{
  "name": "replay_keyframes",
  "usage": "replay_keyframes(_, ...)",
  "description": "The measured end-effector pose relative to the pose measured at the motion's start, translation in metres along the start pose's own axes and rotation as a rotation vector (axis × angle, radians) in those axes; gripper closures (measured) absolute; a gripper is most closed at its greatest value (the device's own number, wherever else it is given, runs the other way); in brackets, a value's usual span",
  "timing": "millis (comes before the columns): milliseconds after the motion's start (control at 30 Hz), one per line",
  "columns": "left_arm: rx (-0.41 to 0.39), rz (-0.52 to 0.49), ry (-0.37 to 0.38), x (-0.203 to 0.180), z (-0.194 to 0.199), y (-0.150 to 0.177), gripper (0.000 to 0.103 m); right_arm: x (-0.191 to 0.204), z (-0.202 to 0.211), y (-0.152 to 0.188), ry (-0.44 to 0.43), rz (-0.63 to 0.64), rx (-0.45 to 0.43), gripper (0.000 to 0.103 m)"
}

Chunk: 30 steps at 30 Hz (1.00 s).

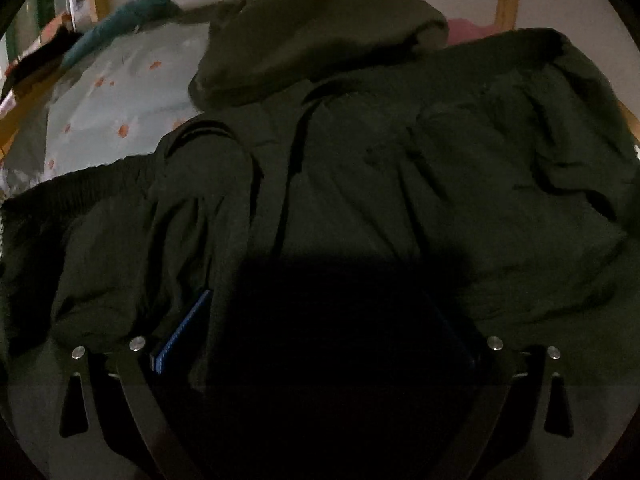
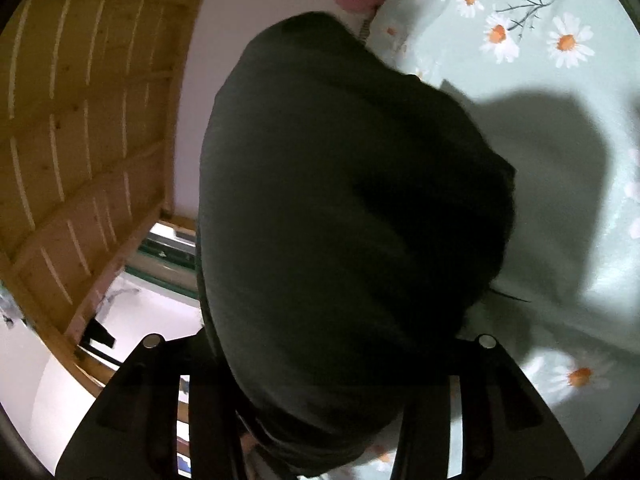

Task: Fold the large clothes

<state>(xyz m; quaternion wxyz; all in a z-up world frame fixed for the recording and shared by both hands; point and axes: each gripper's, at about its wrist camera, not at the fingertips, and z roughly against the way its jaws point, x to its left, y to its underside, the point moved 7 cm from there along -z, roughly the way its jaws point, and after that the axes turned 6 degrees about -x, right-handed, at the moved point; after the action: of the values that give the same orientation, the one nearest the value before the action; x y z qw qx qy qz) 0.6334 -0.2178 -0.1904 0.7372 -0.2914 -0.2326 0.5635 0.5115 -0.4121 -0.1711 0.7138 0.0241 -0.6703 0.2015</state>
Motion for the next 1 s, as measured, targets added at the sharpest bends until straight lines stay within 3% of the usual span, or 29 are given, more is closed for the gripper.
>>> replay_keyframes(67, -0.081, 0.037, -0.009, 0.018, 0.033, 0.002, 0.005, 0.007, -0.003, 0.002, -0.004, 0.007, -0.001, 0.062)
replay_keyframes(100, -0.140, 0.061, -0.043, 0.034, 0.049, 0.006, 0.005, 0.010, -0.004, 0.002, -0.009, 0.006, -0.002, 0.062)
replay_keyframes(167, -0.179, 0.081, -0.169, 0.065, 0.050, 0.019, 0.005, 0.017, -0.007, 0.003, -0.026, -0.013, -0.011, 0.062)
replay_keyframes(200, -0.152, 0.100, -0.165, 0.077, 0.034, 0.030, 0.005, 0.023, -0.009, 0.003, -0.038, -0.015, -0.013, 0.062)
replay_keyframes(233, -0.110, 0.134, -0.088, 0.078, 0.015, 0.038, 0.005, 0.027, -0.007, 0.002, -0.042, 0.002, -0.011, 0.062)
replay_keyframes(367, -0.064, 0.062, -0.153, 0.055, 0.000, 0.032, 0.005, 0.064, -0.003, 0.008, -0.047, 0.097, -0.035, 0.062)
replay_keyframes(533, -0.067, 0.008, -0.116, 0.016, -0.010, 0.029, 0.005, 0.132, 0.004, 0.010, 0.034, 0.389, -0.124, 0.063)
replay_keyframes(700, -0.021, -0.020, -0.093, 0.008, -0.005, 0.020, 0.008, 0.200, -0.015, 0.058, 0.103, 0.724, -0.152, 0.063)
replay_keyframes(833, -0.205, 0.118, -0.145, 0.067, 0.051, -0.004, 0.007, 0.218, -0.026, 0.084, 0.116, 0.826, -0.158, 0.063)
replay_keyframes(867, -0.205, 0.126, -0.178, 0.085, 0.055, -0.004, 0.007, 0.222, -0.030, 0.089, 0.123, 0.839, -0.159, 0.063)
replay_keyframes(933, -0.177, 0.142, -0.346, 0.133, 0.045, 0.002, 0.007, 0.226, -0.035, 0.094, 0.129, 0.844, -0.160, 0.063)
replay_keyframes(967, -0.128, 0.149, -0.361, 0.145, 0.032, 0.008, 0.007, 0.225, -0.035, 0.092, 0.130, 0.843, -0.159, 0.063)
replay_keyframes(1000, -0.039, 0.161, -0.286, 0.150, 0.006, 0.023, 0.007, 0.223, -0.033, 0.092, 0.132, 0.848, -0.160, 0.063)
